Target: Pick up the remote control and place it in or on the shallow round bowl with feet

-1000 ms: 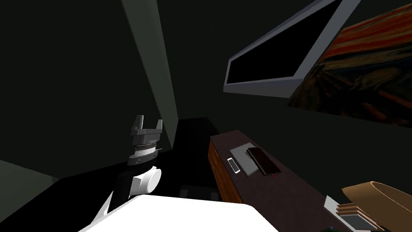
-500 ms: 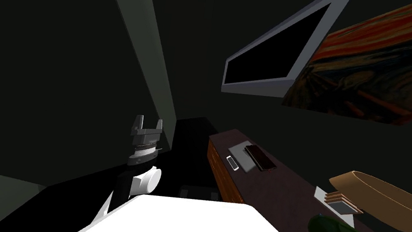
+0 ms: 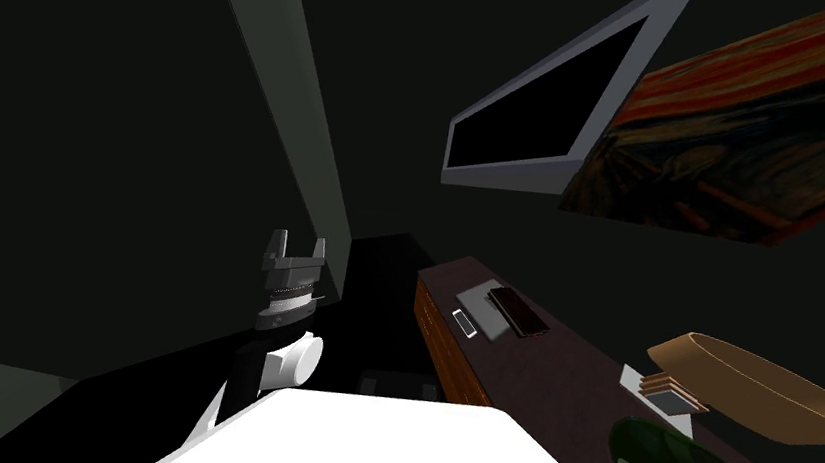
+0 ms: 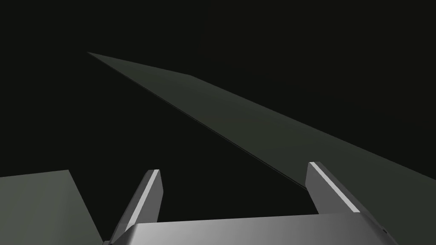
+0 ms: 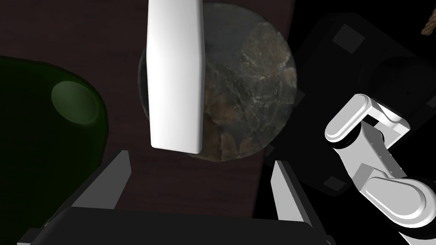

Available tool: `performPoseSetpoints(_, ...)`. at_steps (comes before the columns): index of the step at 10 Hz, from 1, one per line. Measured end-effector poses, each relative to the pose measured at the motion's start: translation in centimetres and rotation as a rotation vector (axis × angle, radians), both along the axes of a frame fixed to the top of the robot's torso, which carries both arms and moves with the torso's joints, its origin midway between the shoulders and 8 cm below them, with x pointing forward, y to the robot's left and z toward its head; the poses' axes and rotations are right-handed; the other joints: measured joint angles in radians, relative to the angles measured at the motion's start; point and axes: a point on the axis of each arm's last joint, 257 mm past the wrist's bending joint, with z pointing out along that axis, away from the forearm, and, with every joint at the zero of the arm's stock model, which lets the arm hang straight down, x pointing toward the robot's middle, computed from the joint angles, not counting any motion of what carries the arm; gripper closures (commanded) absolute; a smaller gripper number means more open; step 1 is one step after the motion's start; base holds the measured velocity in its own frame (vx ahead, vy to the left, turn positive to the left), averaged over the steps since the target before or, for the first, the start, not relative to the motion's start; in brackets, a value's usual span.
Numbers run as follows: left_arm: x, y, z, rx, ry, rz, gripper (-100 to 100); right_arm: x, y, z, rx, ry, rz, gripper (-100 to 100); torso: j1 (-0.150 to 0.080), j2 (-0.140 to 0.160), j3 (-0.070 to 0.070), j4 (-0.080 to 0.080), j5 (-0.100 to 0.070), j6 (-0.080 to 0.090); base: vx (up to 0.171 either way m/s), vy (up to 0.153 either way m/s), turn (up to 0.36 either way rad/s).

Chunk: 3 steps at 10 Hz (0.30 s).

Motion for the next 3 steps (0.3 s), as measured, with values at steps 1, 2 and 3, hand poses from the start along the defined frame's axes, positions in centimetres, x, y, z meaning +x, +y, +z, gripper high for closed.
performPoseSetpoints(1, 0.0, 0.0, 0.0, 0.0, 0.0, 0.0, 0, 0.0, 0.0, 0.0, 0.0, 0.0, 0.0, 0, 0.0, 0.0, 0.0, 0.0, 0.0, 0.0, 0.0, 0.0, 0.0)
performPoseSetpoints(2, 0.0, 0.0, 0.0, 0.0, 0.0, 0.0, 0, 0.0, 0.0, 0.0, 0.0, 0.0, 0.0, 0, 0.0, 0.0, 0.0, 0.0, 0.0, 0.0, 0.0, 0.0, 0.0)
performPoseSetpoints(3, 0.0, 0.0, 0.0, 0.0, 0.0, 0.0, 0, 0.0, 0.0, 0.0, 0.0, 0.0, 0.0, 0, 0.0, 0.0, 0.0, 0.0, 0.0, 0.0, 0.0, 0.0, 0.0)
